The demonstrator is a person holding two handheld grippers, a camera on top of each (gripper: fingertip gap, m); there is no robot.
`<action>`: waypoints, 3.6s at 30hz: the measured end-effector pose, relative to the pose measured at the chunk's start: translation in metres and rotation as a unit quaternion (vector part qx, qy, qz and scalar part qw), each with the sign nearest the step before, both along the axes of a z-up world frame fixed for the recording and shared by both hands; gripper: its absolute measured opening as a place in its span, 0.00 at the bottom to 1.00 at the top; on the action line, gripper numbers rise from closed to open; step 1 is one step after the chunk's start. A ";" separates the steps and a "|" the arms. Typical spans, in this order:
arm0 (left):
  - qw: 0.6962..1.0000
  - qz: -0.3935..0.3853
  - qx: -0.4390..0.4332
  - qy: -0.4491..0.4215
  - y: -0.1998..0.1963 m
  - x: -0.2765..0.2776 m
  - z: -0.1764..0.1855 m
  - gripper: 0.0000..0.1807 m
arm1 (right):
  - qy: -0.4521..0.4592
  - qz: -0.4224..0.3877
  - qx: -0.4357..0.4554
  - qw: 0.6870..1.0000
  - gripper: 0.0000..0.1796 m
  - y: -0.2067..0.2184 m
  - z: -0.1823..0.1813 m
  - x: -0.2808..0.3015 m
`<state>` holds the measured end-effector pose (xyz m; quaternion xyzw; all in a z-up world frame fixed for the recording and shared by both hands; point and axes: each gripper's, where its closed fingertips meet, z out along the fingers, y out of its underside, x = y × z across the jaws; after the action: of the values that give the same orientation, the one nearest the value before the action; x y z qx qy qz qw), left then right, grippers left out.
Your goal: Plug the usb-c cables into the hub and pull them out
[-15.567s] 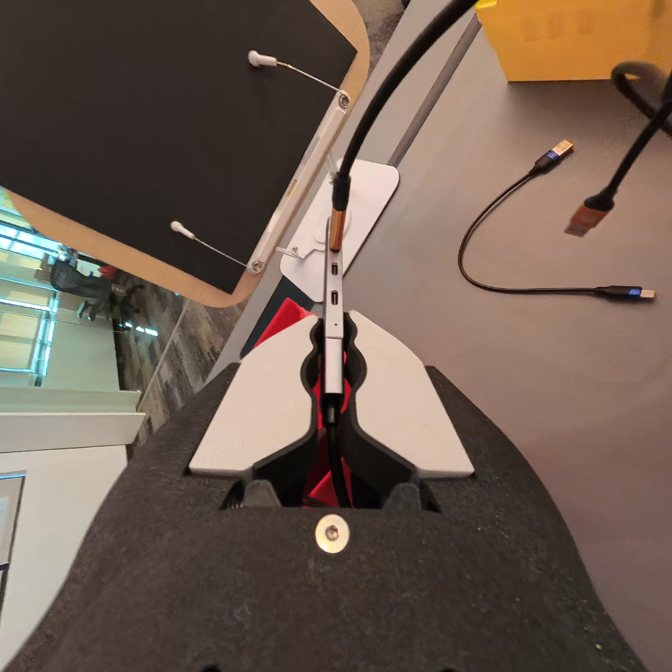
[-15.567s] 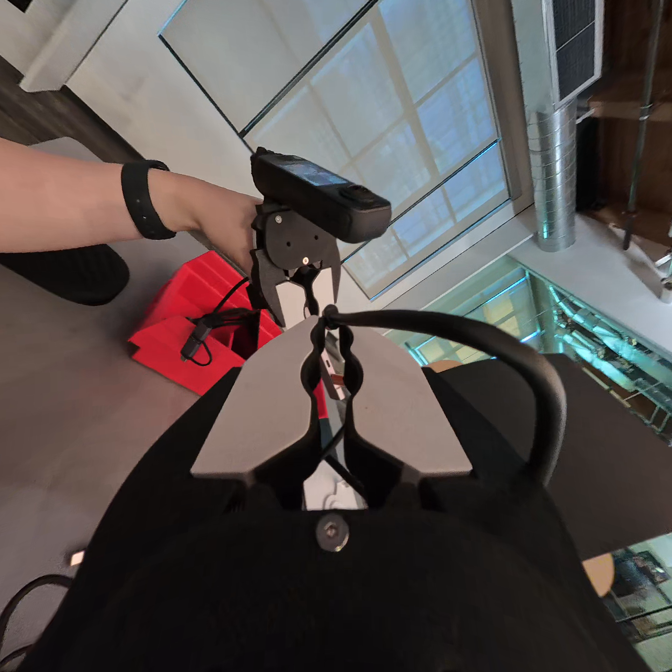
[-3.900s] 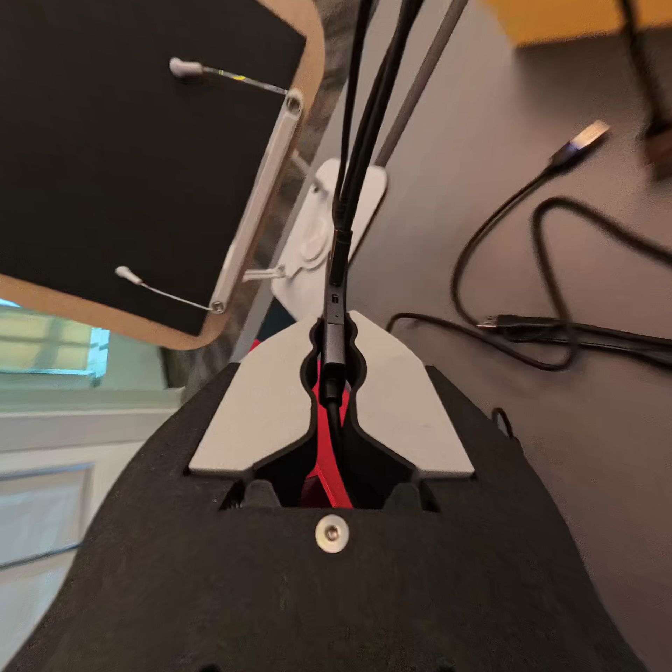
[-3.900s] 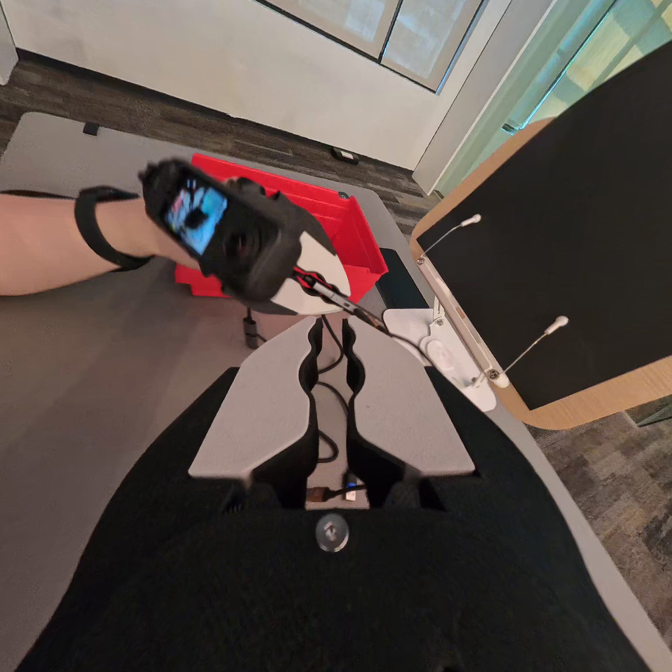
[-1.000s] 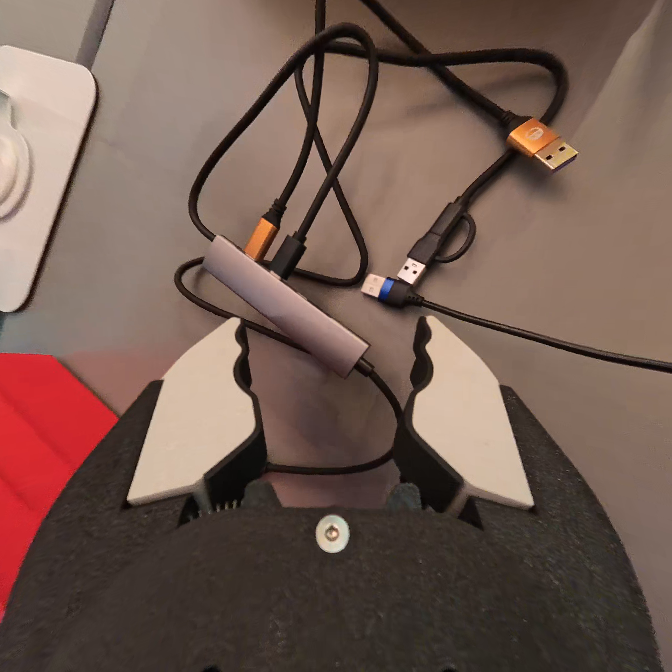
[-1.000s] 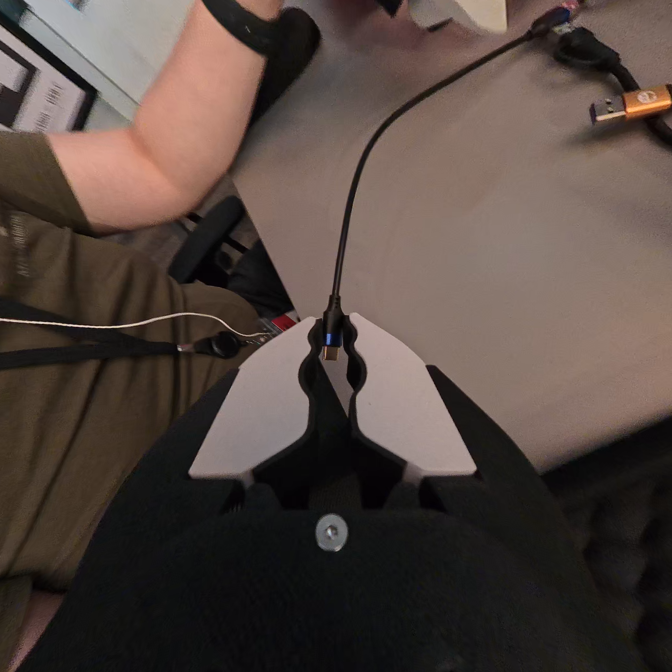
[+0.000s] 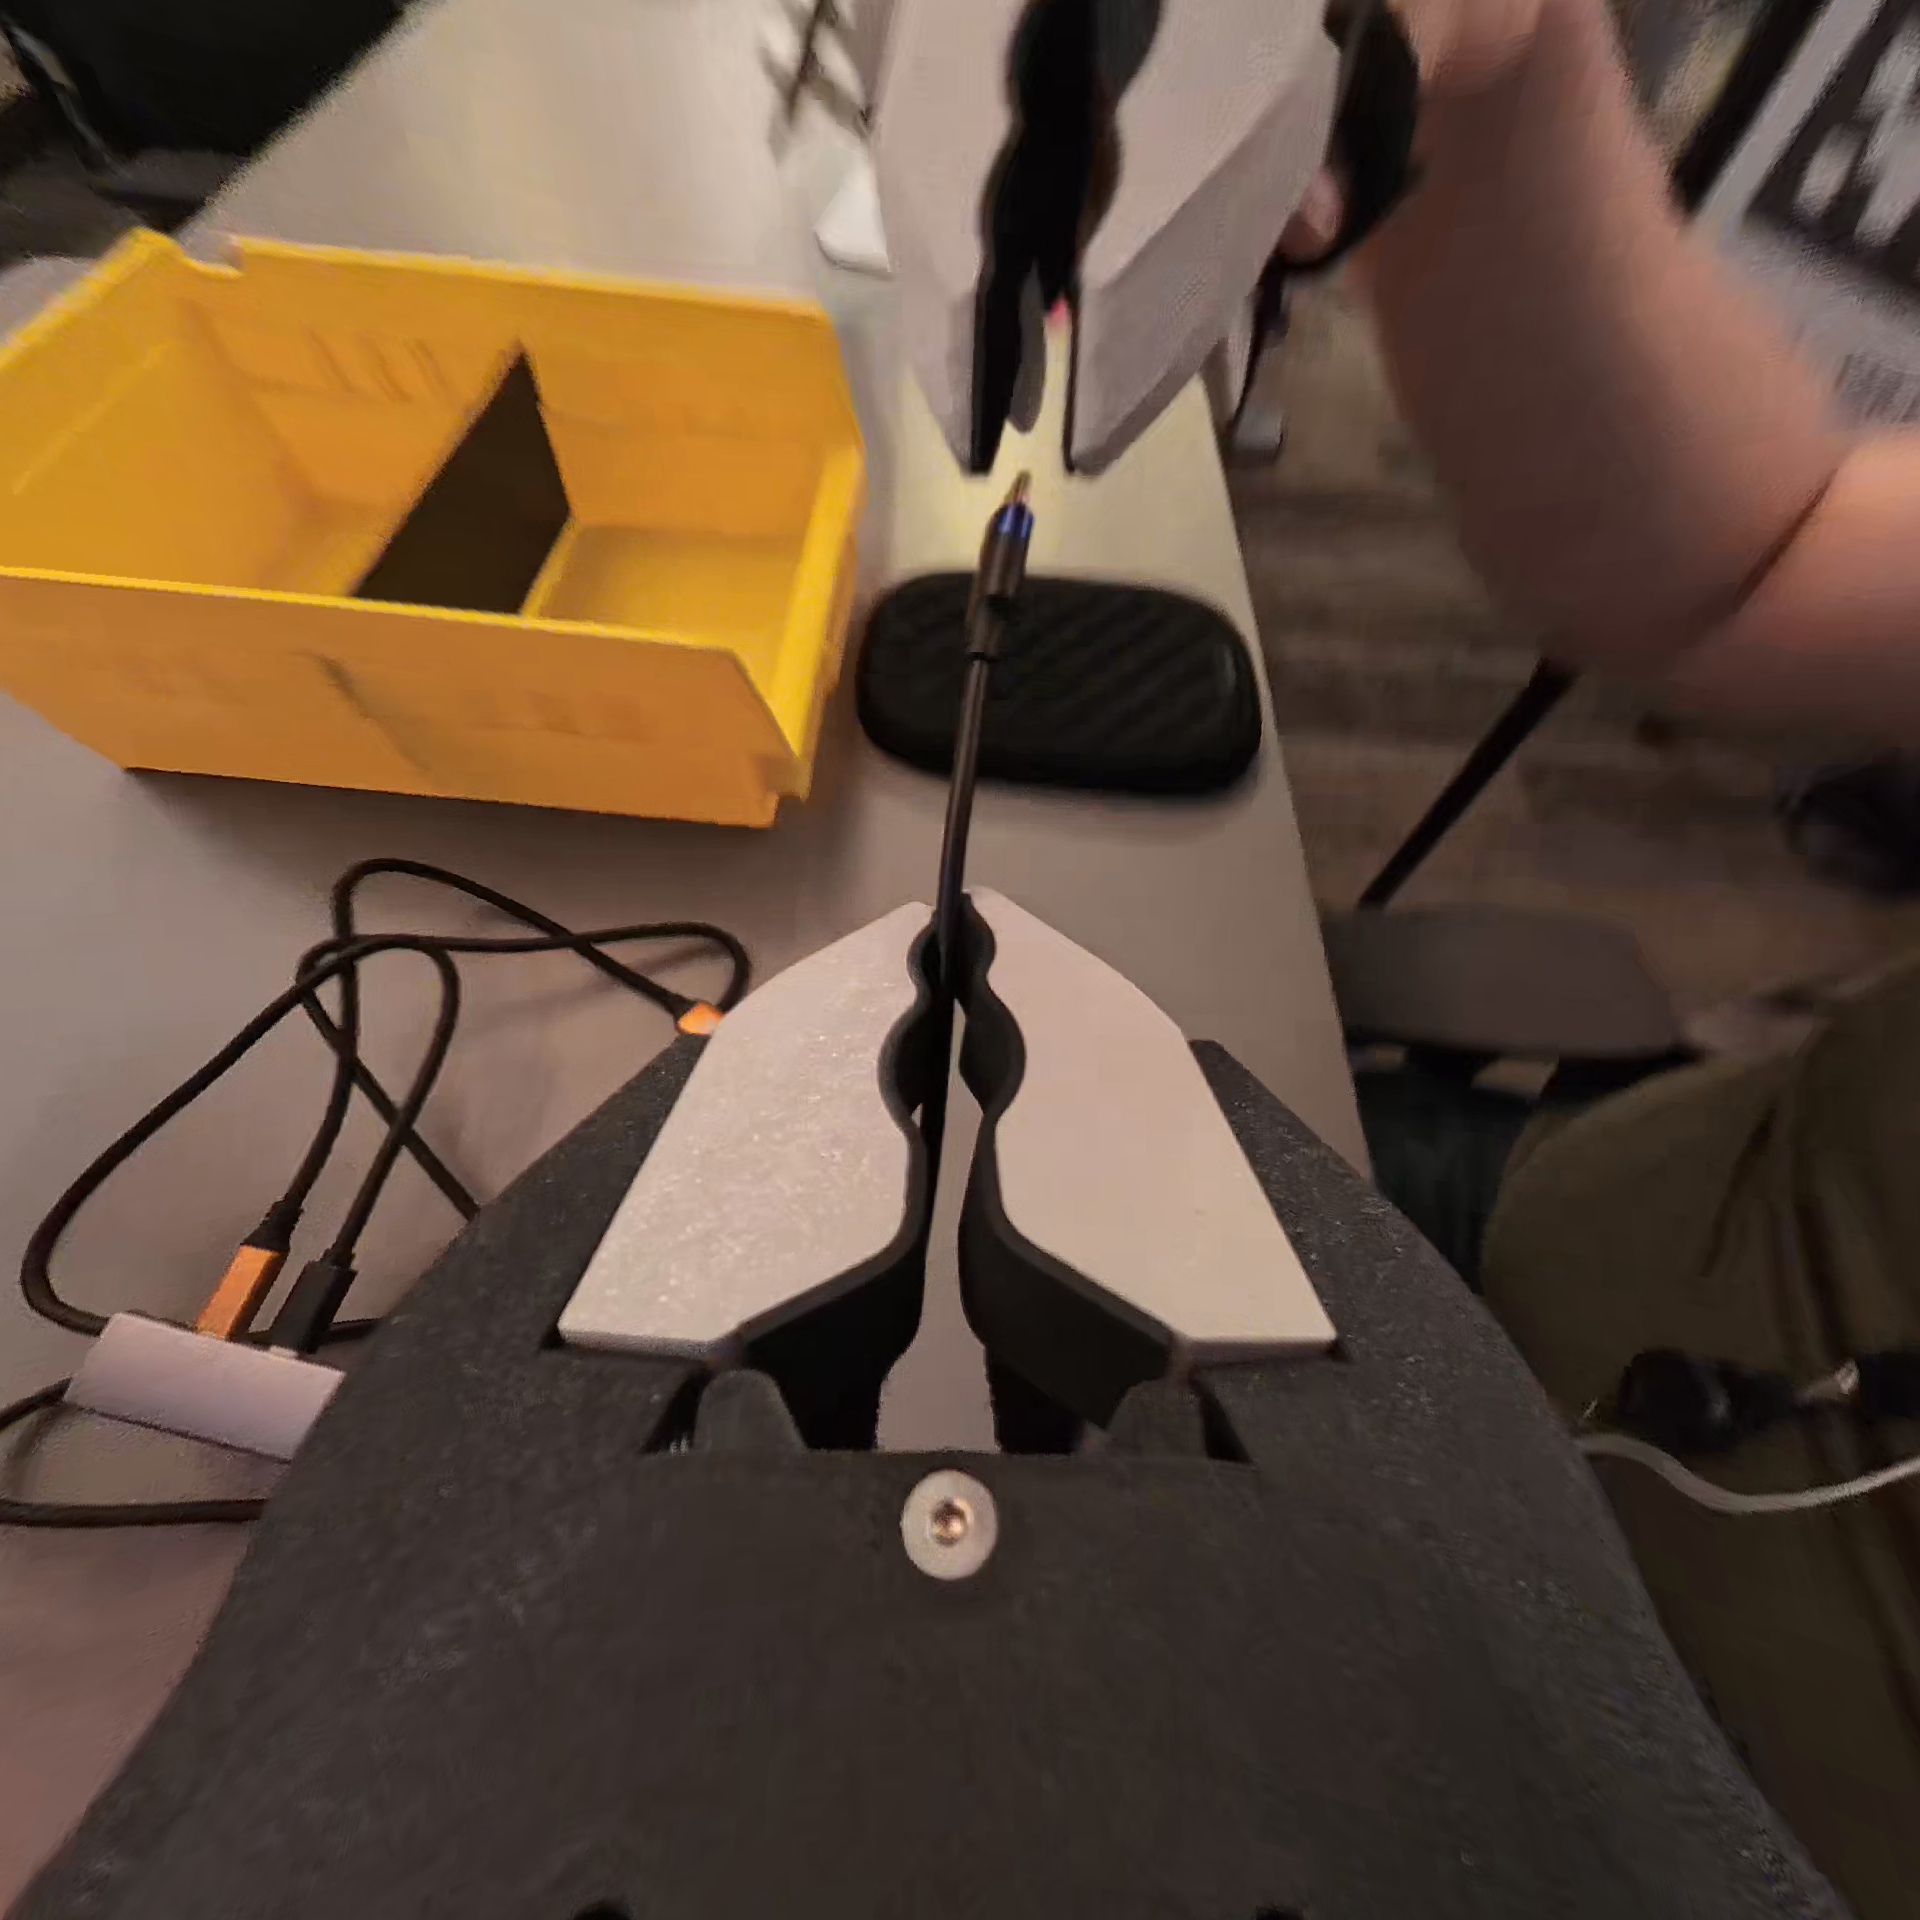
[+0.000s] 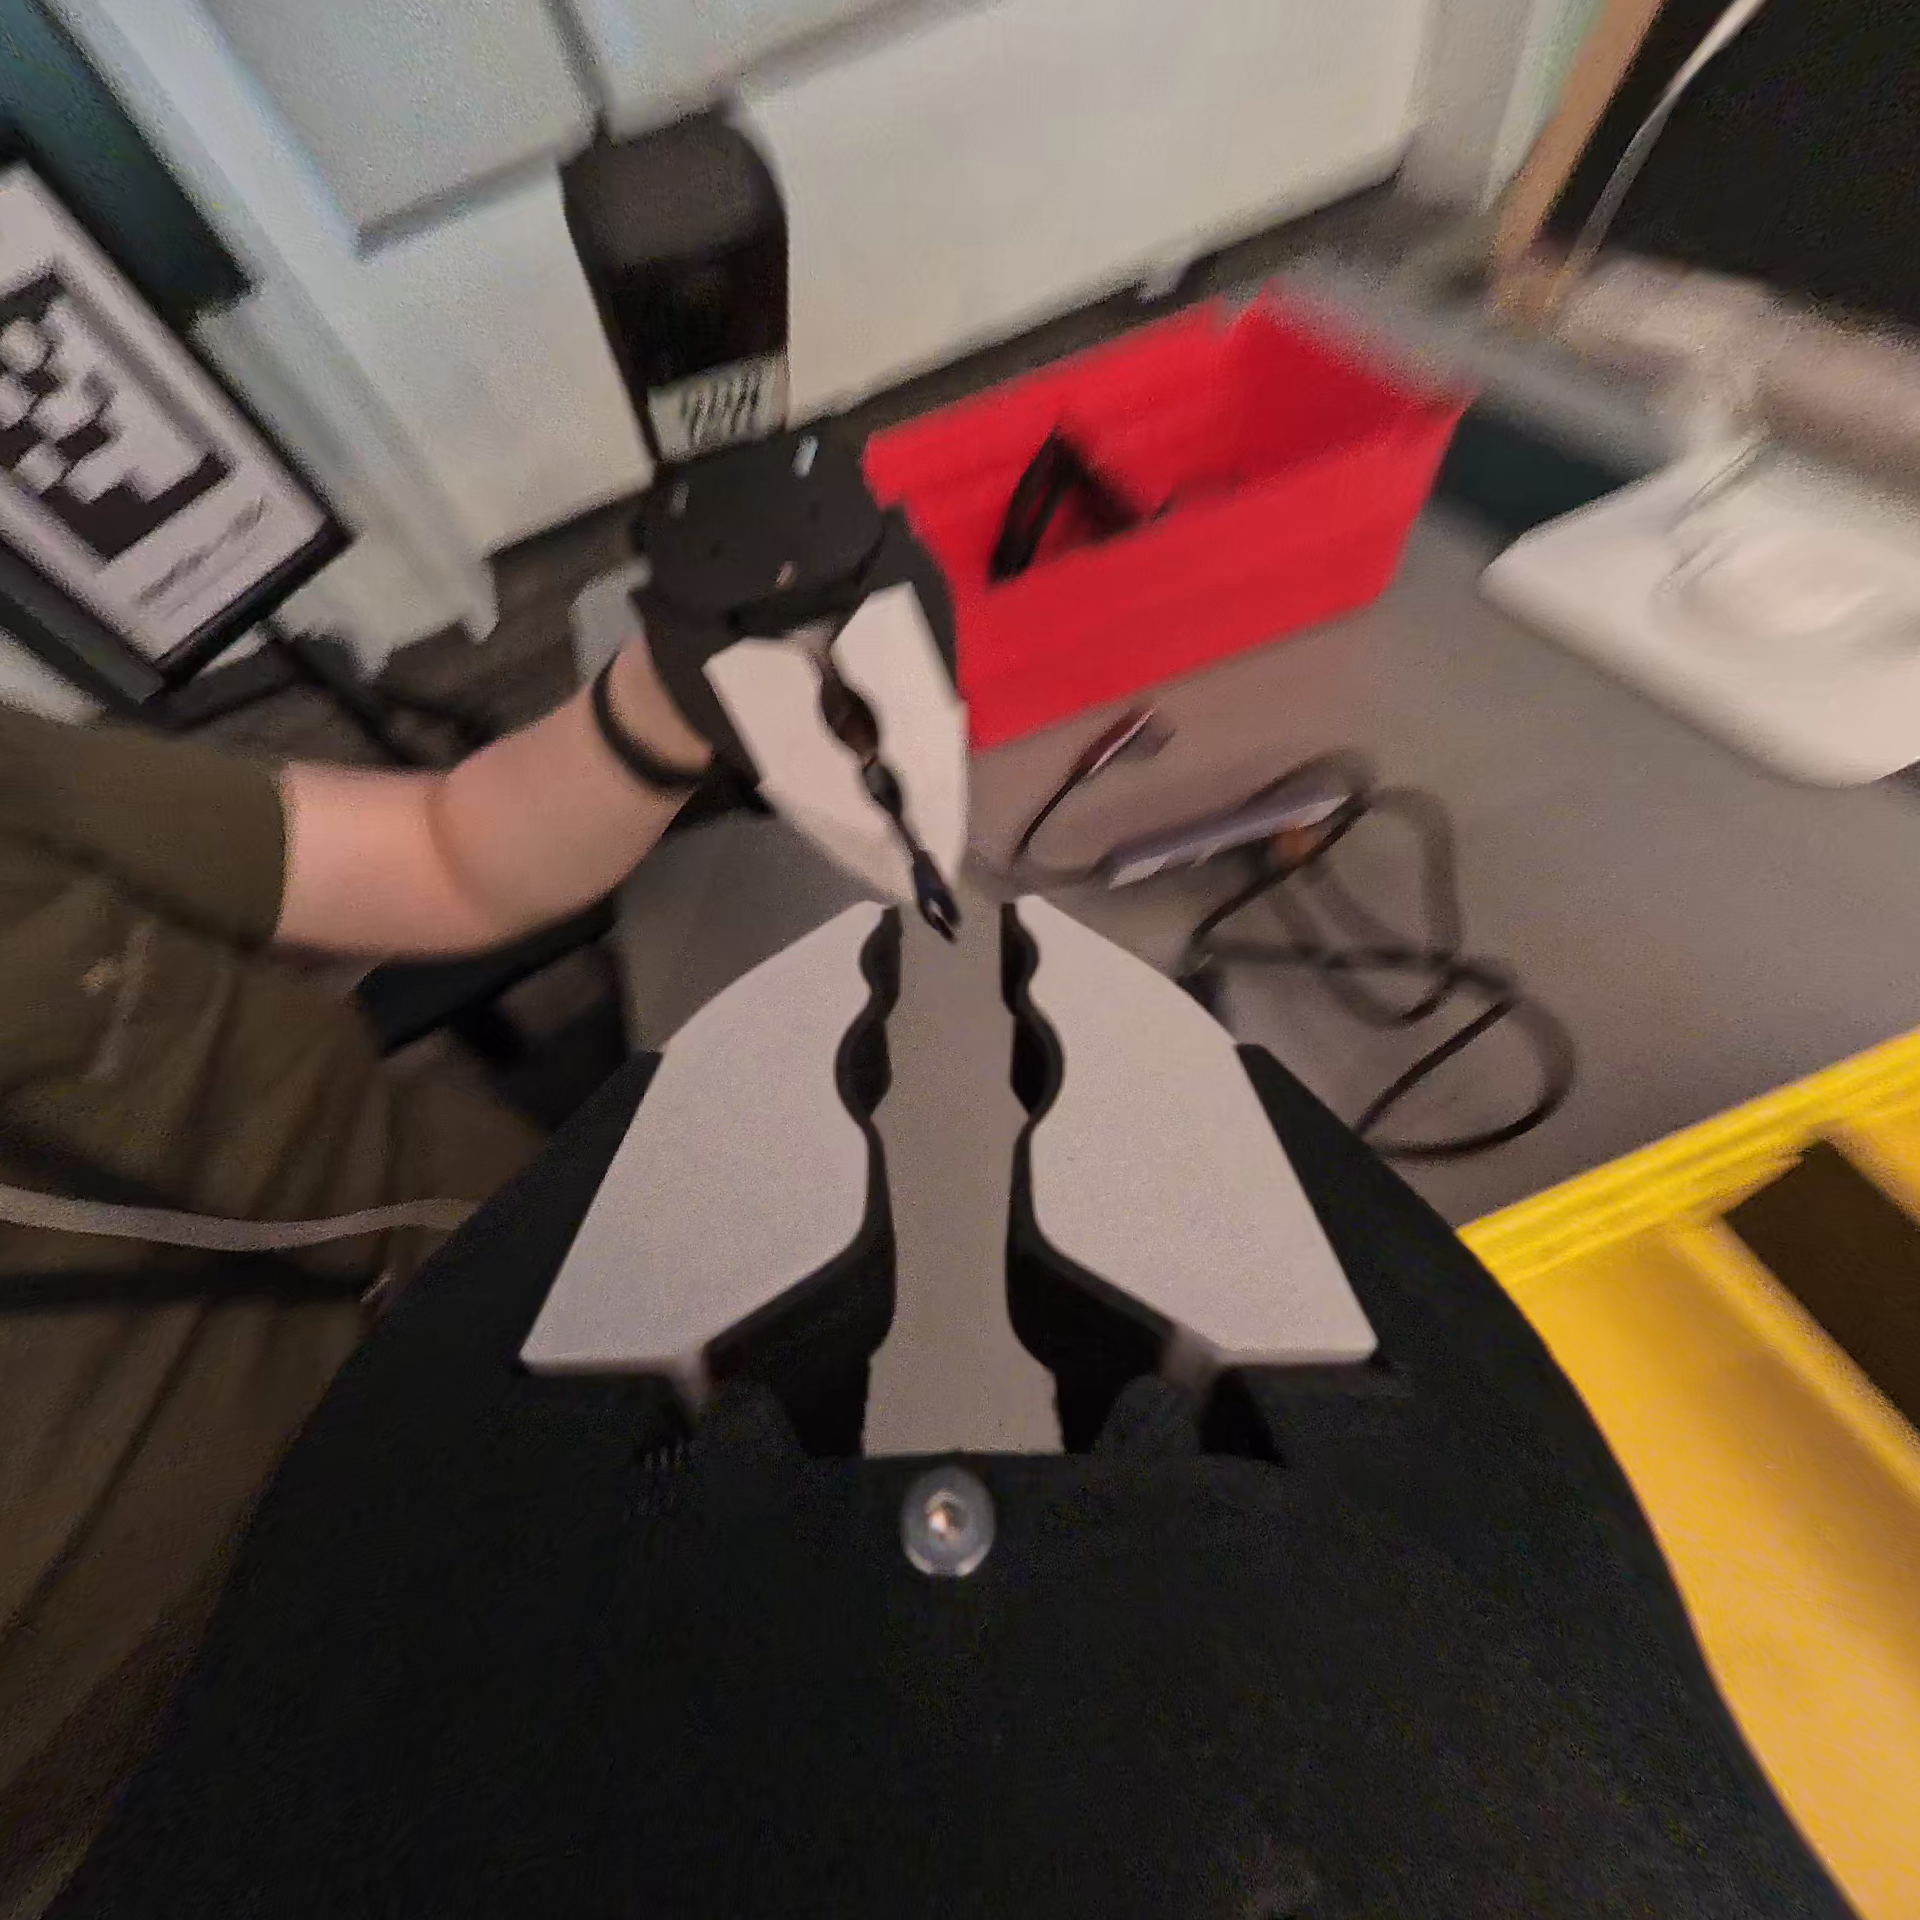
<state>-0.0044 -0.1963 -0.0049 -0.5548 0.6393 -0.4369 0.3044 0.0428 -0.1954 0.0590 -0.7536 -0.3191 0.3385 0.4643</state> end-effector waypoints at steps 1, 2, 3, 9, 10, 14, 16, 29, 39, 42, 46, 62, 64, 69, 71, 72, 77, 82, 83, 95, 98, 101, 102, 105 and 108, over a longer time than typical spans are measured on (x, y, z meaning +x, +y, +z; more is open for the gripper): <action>0.999 0.009 -0.030 -0.024 0.008 -0.002 0.011 0.00 | 0.017 -0.036 0.058 0.998 0.14 0.011 0.017 0.011; 0.997 0.014 -0.054 -0.048 0.014 -0.006 0.022 0.00 | 0.032 -0.066 0.116 0.991 0.14 0.019 0.031 0.021; 0.995 0.018 -0.068 -0.073 0.020 -0.009 0.033 0.00 | 0.052 -0.084 0.166 0.981 0.14 0.025 0.042 0.027; 0.979 0.044 -0.084 -0.183 0.042 -0.014 0.092 0.00 | 0.182 0.040 0.230 0.955 0.19 0.040 0.062 -0.033; 0.977 0.050 -0.082 -0.189 0.045 -0.013 0.098 0.00 | 0.203 0.065 0.225 0.951 0.19 0.043 0.067 -0.045; 0.976 0.070 -0.060 -0.198 0.054 -0.007 0.111 0.00 | 0.265 0.103 0.205 0.937 0.14 0.060 0.089 -0.072; 0.971 0.080 -0.054 -0.221 0.059 -0.007 0.118 0.00 | 0.277 0.097 0.203 0.934 0.04 0.073 0.094 -0.072; 0.973 0.116 -0.009 -0.197 0.089 -0.040 0.139 0.14 | 0.091 0.206 0.064 0.972 0.04 0.095 0.029 -0.078; 0.993 0.107 0.015 -0.052 0.096 -0.018 0.082 0.12 | -0.013 0.220 0.058 0.974 0.04 0.094 -0.008 -0.095; 0.995 0.098 -0.011 -0.030 0.097 -0.018 0.071 0.07 | -0.040 0.216 0.070 0.973 0.04 0.098 -0.016 -0.095; 0.992 0.116 -0.021 -0.038 0.107 -0.021 0.074 0.01 | 0.002 0.193 0.096 0.976 0.05 0.110 -0.010 -0.098; 0.974 0.137 -0.056 -0.173 0.122 -0.051 0.126 0.14 | 0.072 0.165 -0.009 0.984 0.02 0.111 0.001 -0.102; 0.982 0.089 0.044 -0.159 0.106 -0.058 0.122 0.15 | 0.083 0.214 -0.077 0.970 0.02 0.089 0.005 -0.097; 0.954 0.026 0.282 -0.098 0.075 -0.061 0.091 0.31 | 0.011 0.293 -0.143 0.945 0.02 0.050 -0.013 -0.089; 0.946 0.002 0.310 -0.099 0.063 -0.053 0.085 0.29 | -0.019 0.304 -0.150 0.941 0.02 0.044 -0.023 -0.089; 0.949 -0.023 0.302 -0.092 0.054 -0.050 0.080 0.28 | -0.026 0.310 -0.151 0.938 0.02 0.042 -0.025 -0.090; 0.953 -0.077 0.285 -0.068 0.040 -0.039 0.061 0.22 | -0.073 0.337 -0.145 0.927 0.02 0.030 -0.037 -0.092; 0.954 -0.121 0.270 -0.042 0.033 -0.041 0.045 0.14 | -0.091 0.337 -0.145 0.926 0.02 0.030 -0.041 -0.090; 0.955 -0.121 0.267 -0.042 0.033 -0.041 0.044 0.13 | -0.093 0.338 -0.146 0.925 0.02 0.029 -0.042 -0.090; 0.958 -0.089 0.272 -0.025 0.045 -0.037 0.046 0.06 | -0.093 0.310 -0.080 0.943 0.03 0.048 -0.037 -0.086; 0.965 -0.035 0.258 -0.028 0.064 -0.037 0.053 0.06 | -0.056 0.236 0.003 0.970 0.12 0.077 -0.013 -0.080; 0.969 0.027 0.245 -0.024 0.089 -0.038 0.057 0.06 | 0.023 0.130 0.179 0.975 0.13 0.097 0.050 -0.065; 0.970 0.046 0.236 -0.027 0.097 -0.039 0.060 0.06 | 0.052 0.149 0.231 0.960 0.13 0.081 0.068 -0.065; 0.974 0.096 0.198 -0.049 0.116 -0.044 0.070 0.06 | 0.099 0.258 0.334 0.901 0.14 0.020 0.085 -0.087; 0.977 0.124 0.152 -0.083 0.127 -0.051 0.083 0.06 | 0.086 0.344 0.302 0.885 0.25 0.003 0.047 -0.134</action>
<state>-0.0554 -0.0698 0.0779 -0.5387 0.5972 -0.3380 0.4888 -0.0911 -0.1926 0.1055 -0.3874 -0.6042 0.4278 0.5494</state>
